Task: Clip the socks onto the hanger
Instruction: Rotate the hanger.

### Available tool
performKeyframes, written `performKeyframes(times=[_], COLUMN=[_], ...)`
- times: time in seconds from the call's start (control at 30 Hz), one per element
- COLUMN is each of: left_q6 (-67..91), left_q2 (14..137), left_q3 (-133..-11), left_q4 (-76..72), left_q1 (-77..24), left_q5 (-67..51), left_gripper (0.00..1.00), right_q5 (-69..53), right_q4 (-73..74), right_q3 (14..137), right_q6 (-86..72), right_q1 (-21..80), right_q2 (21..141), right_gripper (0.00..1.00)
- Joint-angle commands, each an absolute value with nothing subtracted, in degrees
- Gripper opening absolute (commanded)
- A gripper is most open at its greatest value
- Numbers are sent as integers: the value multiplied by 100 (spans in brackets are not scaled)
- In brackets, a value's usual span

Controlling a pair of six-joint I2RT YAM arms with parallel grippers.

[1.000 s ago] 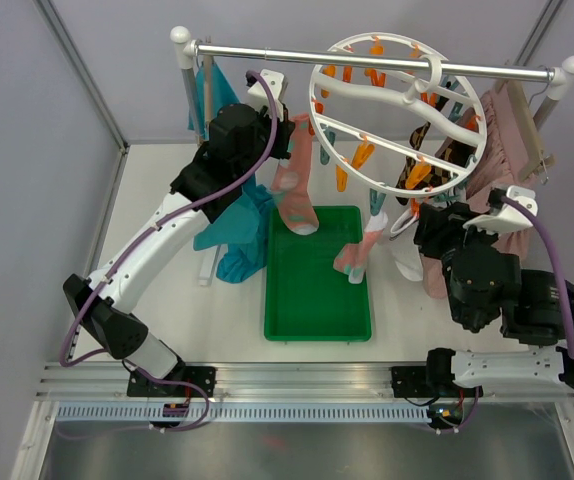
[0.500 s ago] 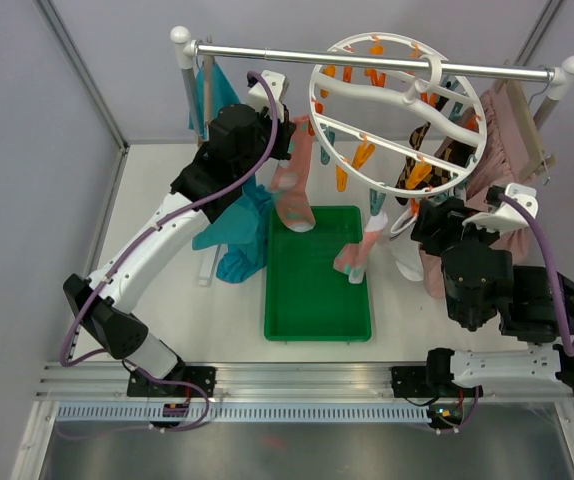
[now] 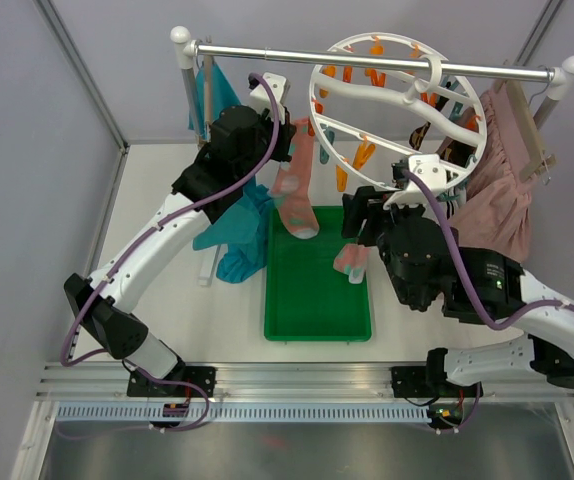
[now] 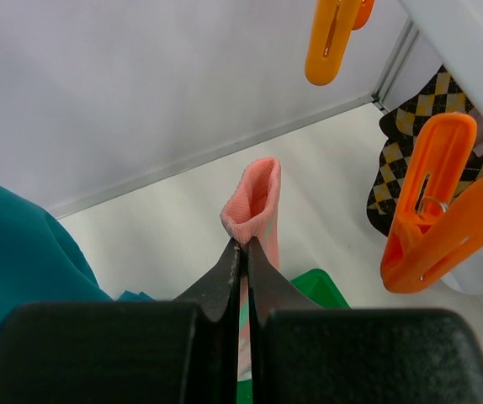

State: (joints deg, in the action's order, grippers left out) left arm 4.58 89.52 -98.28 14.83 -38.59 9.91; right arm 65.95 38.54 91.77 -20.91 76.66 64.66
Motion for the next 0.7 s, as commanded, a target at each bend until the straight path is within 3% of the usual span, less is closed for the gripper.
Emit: performKeyframes(times=[0.0,0.17,0.3,0.67], left_q6=[299,308,325,334], left_q2=[8877,8859,8833,8780], left_q3=[-9835,-9835,-9826,-9765], left_q4=[1257,1292,1336,1310], left_q1=[-3823,-3814,-3788,-3735], left_q5=[914,897,896,870], left_gripper=[2,2,2,2], right_q5=[5934,5976,5626,6916], right_q4=[3445,4391,4816,4843], right_q3=[9649,10423,10433,10134], right_q6=[-1678,-2144,-2636,-2795], right_q1=[7682,7673,7060,6926], right_q2=[6644,7522,7875,8077], right_gripper=[66,72,71,68])
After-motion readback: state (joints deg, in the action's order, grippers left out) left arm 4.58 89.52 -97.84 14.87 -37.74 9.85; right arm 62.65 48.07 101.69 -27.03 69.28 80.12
